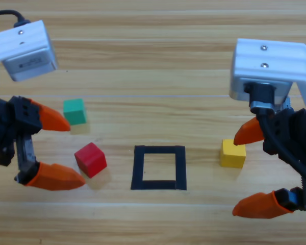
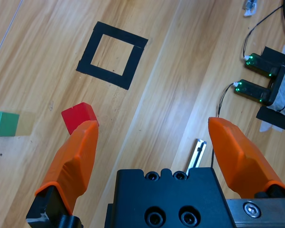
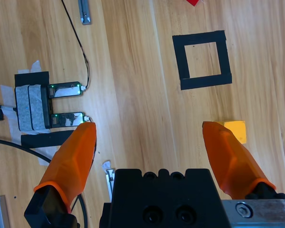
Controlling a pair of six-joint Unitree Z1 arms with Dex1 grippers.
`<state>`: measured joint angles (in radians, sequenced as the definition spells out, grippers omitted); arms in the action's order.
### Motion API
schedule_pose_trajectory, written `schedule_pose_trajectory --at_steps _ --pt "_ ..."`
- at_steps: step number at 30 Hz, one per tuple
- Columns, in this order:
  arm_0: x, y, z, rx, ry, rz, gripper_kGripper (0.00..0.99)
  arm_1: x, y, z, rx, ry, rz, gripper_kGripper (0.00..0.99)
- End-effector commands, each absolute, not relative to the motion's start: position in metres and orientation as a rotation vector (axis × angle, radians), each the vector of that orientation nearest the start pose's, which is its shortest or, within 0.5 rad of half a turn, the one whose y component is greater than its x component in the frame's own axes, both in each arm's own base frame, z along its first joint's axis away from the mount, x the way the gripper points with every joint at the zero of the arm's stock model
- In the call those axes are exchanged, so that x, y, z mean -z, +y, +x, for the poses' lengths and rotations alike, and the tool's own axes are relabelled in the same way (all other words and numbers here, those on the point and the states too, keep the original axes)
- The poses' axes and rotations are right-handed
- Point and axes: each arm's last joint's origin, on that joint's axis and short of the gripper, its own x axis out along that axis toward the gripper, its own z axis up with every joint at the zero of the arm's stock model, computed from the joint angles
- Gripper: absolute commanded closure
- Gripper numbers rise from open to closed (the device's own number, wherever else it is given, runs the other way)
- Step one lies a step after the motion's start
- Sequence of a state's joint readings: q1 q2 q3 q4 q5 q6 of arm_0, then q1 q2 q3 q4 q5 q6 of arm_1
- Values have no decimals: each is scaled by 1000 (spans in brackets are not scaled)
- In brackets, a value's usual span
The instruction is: Stack the blocks in the rectangular block: red at the bottom, yellow in the middle, green on top
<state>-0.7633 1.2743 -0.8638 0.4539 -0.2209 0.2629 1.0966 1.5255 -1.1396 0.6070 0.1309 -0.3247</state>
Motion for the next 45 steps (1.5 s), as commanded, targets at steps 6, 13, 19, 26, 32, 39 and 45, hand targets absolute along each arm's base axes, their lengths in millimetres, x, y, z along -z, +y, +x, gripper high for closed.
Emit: schedule_pose_trajectory --at_steps 6,13,19,26,32,39,45 --pt "-306 -147 134 1024 786 472 0 -305 253 115 -1275 816 -786 7" --pt "-310 -145 138 871 802 354 0 -301 258 138 -964 837 -675 7" --pt "-314 -145 150 555 821 41 34 -291 266 171 -528 868 -437 2" --pt "-314 -133 148 248 848 -325 36 -277 288 207 -272 924 -393 5" --pt "-296 -139 157 29 935 -504 36 -240 313 241 -6 1168 -324 4" --pt "-289 -180 198 -198 1083 -518 45 -186 329 295 111 1453 -209 4" --pt "-287 -201 220 -298 1151 -493 45 -179 327 299 145 1464 -140 4"
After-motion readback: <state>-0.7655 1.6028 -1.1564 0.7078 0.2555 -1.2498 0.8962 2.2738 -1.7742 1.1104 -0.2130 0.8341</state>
